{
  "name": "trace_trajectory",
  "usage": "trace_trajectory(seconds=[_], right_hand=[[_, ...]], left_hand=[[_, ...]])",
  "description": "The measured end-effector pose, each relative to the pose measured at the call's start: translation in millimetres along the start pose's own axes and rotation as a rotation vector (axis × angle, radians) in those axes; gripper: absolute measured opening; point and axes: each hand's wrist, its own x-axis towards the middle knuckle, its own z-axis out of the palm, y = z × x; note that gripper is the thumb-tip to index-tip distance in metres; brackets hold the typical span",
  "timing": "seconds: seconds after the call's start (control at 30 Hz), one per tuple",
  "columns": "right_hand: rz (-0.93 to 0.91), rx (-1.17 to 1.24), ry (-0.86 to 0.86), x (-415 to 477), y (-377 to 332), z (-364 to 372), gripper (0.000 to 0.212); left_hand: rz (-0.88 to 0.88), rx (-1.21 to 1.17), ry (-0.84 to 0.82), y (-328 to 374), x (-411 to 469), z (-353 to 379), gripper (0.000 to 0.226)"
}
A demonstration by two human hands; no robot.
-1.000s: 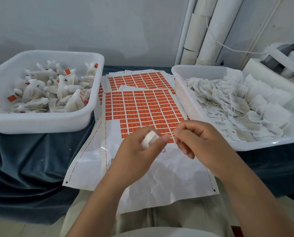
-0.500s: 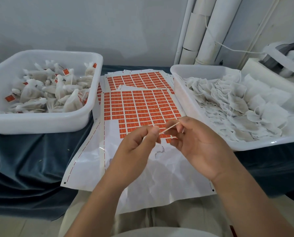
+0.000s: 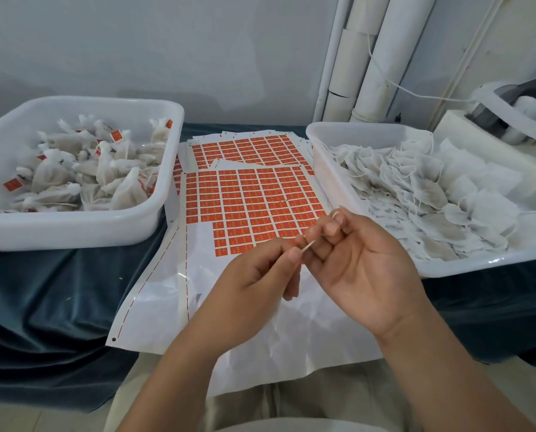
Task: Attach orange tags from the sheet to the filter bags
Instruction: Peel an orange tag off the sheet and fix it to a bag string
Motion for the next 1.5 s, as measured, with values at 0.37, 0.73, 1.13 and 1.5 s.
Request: trace_trajectory(seconds=[0.37, 0.73, 1.13, 1.5], right_hand=[[-0.048, 0.036, -0.107, -5, -18, -4, 0.027], [-0.297, -1.497, 0.318, 0, -6, -21, 0.036], [-0.080, -2.200, 0.318, 27, 29, -66, 0.030], [-0.035, -2.147, 0.256, 28, 23, -62, 0.029]], left_hand=[[-0.026, 0.157, 0.029, -2, -1, 0, 0.030], [-0.525, 0.820, 0.264, -36, 6, -50, 0.092], [-0.119, 0.926, -0.006, -31, 10, 28, 0.036], [-0.217, 1.004, 0.016, -38, 15, 28, 0.031]])
